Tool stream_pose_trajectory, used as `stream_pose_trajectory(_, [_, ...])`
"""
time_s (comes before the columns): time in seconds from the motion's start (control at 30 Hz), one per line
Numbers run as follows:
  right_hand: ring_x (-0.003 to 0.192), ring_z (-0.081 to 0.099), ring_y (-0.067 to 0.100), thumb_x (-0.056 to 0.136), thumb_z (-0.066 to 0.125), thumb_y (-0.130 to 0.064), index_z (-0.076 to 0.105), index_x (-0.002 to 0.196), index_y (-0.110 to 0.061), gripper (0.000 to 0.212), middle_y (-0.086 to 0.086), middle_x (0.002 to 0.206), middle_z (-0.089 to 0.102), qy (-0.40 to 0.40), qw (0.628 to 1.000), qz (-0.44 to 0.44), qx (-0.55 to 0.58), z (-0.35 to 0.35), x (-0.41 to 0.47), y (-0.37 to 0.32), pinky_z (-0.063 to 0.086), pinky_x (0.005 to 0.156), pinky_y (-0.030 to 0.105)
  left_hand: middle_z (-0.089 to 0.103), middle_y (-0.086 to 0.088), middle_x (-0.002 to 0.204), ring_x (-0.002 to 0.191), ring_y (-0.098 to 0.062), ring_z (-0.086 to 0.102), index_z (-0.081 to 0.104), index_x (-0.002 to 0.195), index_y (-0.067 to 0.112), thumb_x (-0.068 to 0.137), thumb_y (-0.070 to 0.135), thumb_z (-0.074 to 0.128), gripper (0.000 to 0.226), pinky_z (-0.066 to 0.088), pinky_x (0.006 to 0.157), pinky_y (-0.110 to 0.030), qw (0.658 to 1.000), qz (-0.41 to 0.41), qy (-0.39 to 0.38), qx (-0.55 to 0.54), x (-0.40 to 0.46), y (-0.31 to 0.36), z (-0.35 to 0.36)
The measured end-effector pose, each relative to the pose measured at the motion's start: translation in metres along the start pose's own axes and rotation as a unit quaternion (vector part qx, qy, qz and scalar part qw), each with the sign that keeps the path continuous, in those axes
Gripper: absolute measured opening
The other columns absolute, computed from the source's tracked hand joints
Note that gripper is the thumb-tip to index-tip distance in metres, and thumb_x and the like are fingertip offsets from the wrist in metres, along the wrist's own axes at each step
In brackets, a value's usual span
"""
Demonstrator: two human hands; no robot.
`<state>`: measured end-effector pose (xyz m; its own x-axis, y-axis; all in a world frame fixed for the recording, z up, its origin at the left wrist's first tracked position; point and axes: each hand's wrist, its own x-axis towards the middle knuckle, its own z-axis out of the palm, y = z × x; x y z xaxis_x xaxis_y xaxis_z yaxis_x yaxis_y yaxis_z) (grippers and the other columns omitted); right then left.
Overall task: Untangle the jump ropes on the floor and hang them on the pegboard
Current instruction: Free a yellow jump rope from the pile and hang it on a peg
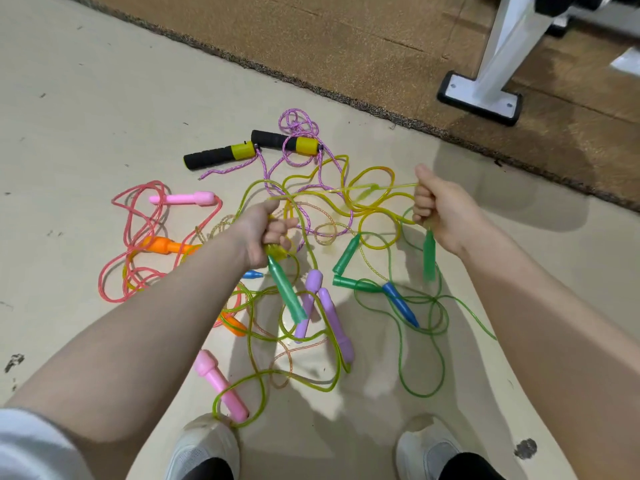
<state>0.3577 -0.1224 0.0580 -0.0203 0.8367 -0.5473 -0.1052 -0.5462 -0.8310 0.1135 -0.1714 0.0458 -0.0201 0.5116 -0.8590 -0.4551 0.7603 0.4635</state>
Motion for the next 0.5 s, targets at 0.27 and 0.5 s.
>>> stream_pose_trajectory(0.27, [0.041,0.060,0.011,0.099,0.041,-0.033,0.036,0.068,-0.017,0.036,0.000,0.047,0.055,0.246,0.863,0.051,0.439,-0.066,0.002,0.028,0.053,0.056,0.027,0.038,0.002,0.027,0.017,-0.008,0.022,0.044,0.096,0.006,0.099,0.029,0.036,0.024,0.030,0.030,-0.008,0.995,-0.043,0.092,-0.013,0.015,-0.021,-0.045])
stream_pose_trajectory(0.5, [0.120,0.047,0.032,0.086,0.062,-0.030,0.039,0.134,-0.005,0.059,0.017,0.135,0.043,0.268,0.847,0.120,-0.443,-0.046,0.007,0.058,0.040,0.099,0.036,0.025,0.007,0.032,0.018,-0.003,0.018,0.047,0.062,0.005,0.097,0.024,0.036,0.041,0.023,0.027,-0.010,0.983,-0.135,-0.120,0.039,0.009,-0.022,-0.026])
